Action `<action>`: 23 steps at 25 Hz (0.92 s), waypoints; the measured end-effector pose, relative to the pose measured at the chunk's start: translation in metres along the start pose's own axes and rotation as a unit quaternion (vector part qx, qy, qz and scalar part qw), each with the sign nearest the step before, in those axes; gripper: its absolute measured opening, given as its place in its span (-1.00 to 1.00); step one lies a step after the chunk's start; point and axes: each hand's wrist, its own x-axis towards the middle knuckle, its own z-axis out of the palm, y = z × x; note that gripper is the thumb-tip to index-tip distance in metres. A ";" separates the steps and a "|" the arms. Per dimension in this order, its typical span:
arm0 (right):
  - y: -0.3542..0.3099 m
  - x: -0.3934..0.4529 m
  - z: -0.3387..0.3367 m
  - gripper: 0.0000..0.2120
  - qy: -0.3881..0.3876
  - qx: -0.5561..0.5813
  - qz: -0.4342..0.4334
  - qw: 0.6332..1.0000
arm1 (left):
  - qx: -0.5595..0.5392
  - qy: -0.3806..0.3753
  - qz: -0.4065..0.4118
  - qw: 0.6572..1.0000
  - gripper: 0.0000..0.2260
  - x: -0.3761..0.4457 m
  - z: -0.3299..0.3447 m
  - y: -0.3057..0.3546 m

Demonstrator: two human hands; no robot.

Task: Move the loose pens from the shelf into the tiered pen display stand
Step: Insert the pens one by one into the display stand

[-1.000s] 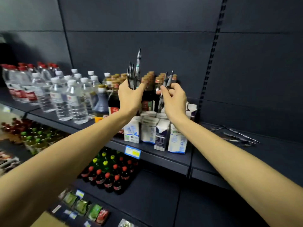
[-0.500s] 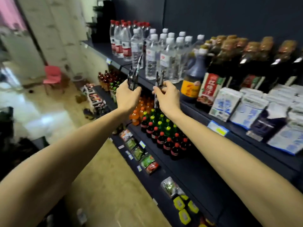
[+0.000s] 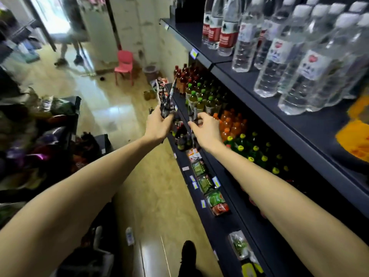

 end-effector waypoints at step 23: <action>-0.082 0.411 0.231 -0.73 0.001 0.030 0.031 0.999 | -0.080 0.005 0.022 0.997 -0.90 0.466 -0.068 -0.089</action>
